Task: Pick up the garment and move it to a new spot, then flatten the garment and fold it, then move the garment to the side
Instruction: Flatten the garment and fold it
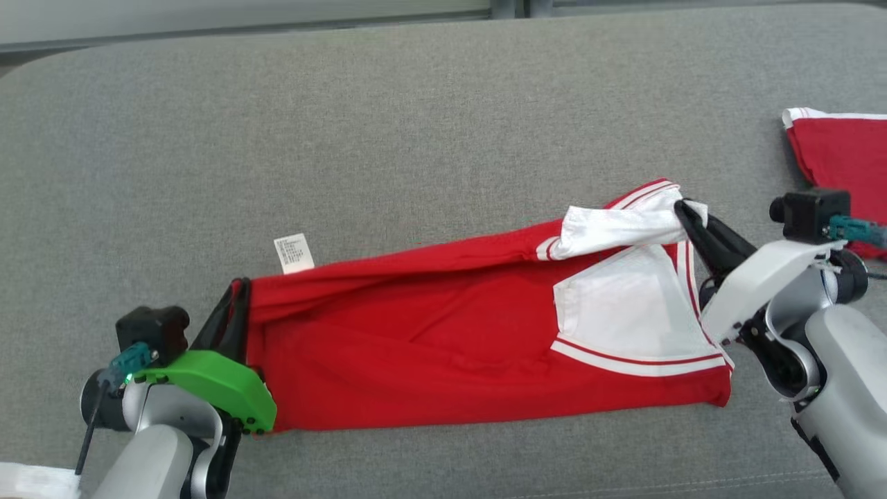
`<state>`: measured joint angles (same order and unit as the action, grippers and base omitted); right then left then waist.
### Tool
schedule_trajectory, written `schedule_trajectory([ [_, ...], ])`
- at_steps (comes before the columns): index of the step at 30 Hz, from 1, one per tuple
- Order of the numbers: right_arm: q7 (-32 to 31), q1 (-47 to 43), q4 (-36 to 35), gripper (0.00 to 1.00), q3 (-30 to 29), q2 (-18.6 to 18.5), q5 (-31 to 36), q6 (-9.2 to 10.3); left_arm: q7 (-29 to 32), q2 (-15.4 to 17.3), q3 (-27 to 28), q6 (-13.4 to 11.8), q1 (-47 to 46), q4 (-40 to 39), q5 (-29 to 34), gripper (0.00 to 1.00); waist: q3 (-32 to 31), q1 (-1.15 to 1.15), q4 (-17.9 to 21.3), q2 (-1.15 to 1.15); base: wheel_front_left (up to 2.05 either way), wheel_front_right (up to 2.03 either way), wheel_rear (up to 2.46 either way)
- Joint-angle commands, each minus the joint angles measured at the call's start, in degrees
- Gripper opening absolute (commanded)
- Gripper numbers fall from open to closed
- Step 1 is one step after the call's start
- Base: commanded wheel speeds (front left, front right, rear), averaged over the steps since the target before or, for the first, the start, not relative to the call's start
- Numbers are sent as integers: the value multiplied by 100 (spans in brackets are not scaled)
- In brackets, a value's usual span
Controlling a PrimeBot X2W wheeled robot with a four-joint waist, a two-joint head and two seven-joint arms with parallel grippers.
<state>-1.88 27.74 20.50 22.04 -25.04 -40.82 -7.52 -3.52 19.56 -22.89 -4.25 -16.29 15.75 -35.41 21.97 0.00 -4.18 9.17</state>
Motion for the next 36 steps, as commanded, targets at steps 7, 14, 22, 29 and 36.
schedule_trajectory([
  [7, -188, -1089, -614, 0, -588, 202, 194, 6, 153, 151, 70, -343, 866, -595, -173, 0, -238, 0, 235, 0, 0, 0, 0],
  [14, -319, -1459, -592, 0, -874, 472, 479, 6, 172, 98, 43, -481, 1213, -630, -256, 0, -170, 0, 284, 0, 0, 0, 0],
  [22, -204, -1506, -299, 5, -873, 631, 655, 6, 208, 21, -17, -413, 1228, -272, -325, 0, -127, 0, 283, 0, 0, 0, 0],
  [29, 146, -1646, -146, 100, -627, 600, 817, 6, 37, -90, 11, -345, 1143, 97, -434, 100, -141, 0, 330, 0, 0, 0, 0],
  [36, 446, -1983, -192, 100, -641, 556, 825, 6, -194, -170, 80, -456, 1405, -80, -507, 100, -212, 0, 449, 0, 0, 0, 0],
])
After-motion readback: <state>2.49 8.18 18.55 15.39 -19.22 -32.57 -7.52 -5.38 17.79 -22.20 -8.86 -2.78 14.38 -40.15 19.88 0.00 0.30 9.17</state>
